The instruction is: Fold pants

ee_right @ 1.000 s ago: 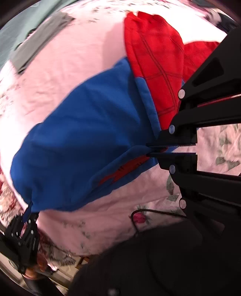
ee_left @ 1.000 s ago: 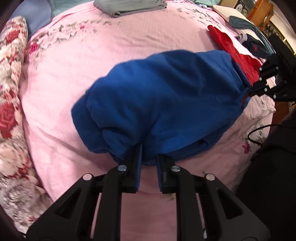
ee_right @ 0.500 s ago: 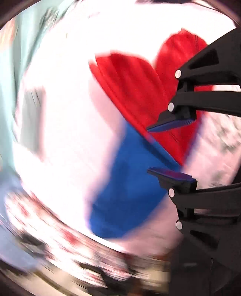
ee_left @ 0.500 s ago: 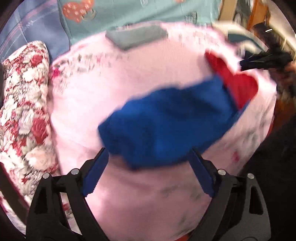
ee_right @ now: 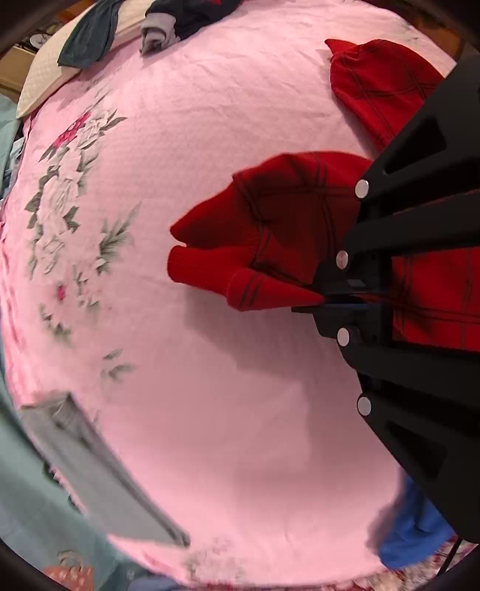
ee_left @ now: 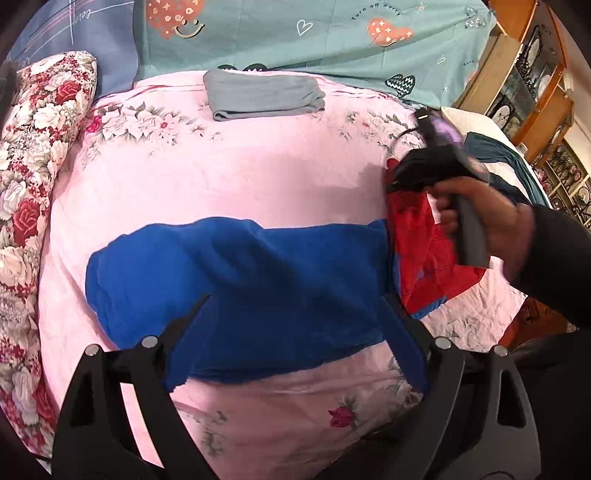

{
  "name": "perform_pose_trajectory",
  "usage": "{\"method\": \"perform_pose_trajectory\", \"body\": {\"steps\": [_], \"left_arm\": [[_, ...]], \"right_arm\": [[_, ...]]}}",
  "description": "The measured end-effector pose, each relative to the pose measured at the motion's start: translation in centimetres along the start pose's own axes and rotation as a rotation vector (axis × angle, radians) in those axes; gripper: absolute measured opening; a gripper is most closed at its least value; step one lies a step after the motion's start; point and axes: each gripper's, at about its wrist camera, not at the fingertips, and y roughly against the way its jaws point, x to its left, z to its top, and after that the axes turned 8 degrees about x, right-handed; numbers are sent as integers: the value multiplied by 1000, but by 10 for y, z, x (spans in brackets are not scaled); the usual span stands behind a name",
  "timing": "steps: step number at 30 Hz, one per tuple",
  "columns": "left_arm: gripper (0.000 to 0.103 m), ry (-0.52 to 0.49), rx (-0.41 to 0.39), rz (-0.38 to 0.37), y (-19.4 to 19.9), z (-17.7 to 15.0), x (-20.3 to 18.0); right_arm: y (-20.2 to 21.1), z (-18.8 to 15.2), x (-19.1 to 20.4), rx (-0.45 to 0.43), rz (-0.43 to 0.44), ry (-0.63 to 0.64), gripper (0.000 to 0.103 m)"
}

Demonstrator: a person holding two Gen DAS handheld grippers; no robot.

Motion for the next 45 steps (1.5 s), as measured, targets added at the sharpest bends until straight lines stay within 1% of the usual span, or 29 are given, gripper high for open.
{"method": "perform_pose_trajectory", "body": {"steps": [1,2,4,5,7,8,10,12,13,14,15,16,17,18,19,20,21,22,24,26,29,30,32,34,36,38,40,43,45], "left_arm": [[89,0,5,3,-1,1,-4],[89,-3,5,9,-3,2,-7],[89,-10,8,19,-9,8,-16],[89,-16,12,21,-13,12,-22],[89,-27,20,10,-20,21,-37],[89,-35,23,0,-23,25,-44],[89,-58,35,-28,-32,34,-60],[89,-90,57,-42,-44,40,-79],[89,-112,77,-43,-50,43,-90],[89,-135,92,-40,-55,44,-99],[89,-166,101,-32,-58,46,-110],[89,-185,101,-26,-59,47,-118],[89,-199,101,-23,-60,46,-125],[89,-208,107,-23,-63,46,-130],[89,-212,125,-24,-69,45,-135],[89,-212,139,-20,-74,44,-136],[89,-212,157,-8,-79,43,-139],[89,-207,169,10,-83,41,-140],[89,-190,170,25,-84,40,-138],[89,-161,166,38,-81,36,-133],[89,-120,161,71,-77,28,-123],[89,-104,162,80,-75,25,-119],[89,-59,162,102,-72,19,-109],[89,-6,160,110,-68,14,-100],[89,32,158,107,-66,9,-95],[89,51,156,115,-65,6,-93],[89,54,150,124,-63,5,-94],[89,48,145,130,-62,5,-97],[89,36,145,142,-62,5,-101]], "right_arm": [[16,-4,-9,-25,61,2,3],[44,-12,-26,-70,156,7,3],[88,-33,-54,-158,280,20,3],[101,-37,-66,-197,315,21,3],[133,-67,-113,-297,388,-15,3],[137,-80,-139,-318,414,-51,3],[119,-97,-172,-291,421,-98,3],[77,-117,-209,-171,358,-168,8],[53,-125,-223,-84,324,-210,9],[41,-136,-234,-33,337,-252,9],[39,-148,-243,-31,388,-281,9],[47,-156,-245,-54,410,-268,10],[57,-157,-244,-83,399,-242,10],[67,-159,-240,-112,393,-224,17],[74,-156,-240,-141,387,-213,39],[83,-151,-240,-175,386,-204,48],[88,-145,-243,-192,396,-195,50],[87,-141,-245,-191,394,-194,50],[67,-136,-252,-173,372,-234,50],[49,-130,-271,-147,401,-311,50],[28,-122,-282,-115,429,-359,49],[22,-118,-282,-100,440,-357,45],[18,-113,-275,-100,434,-328,40],[19,-106,-258,-101,362,-251,40],[24,-101,-236,-111,275,-120,40],[28,-101,-229,-131,235,-69,40],[31,-102,-244,-138,292,-132,40],[39,-105,-267,-185,359,-212,40],[37,-105,-285,-177,429,-303,40]]}}
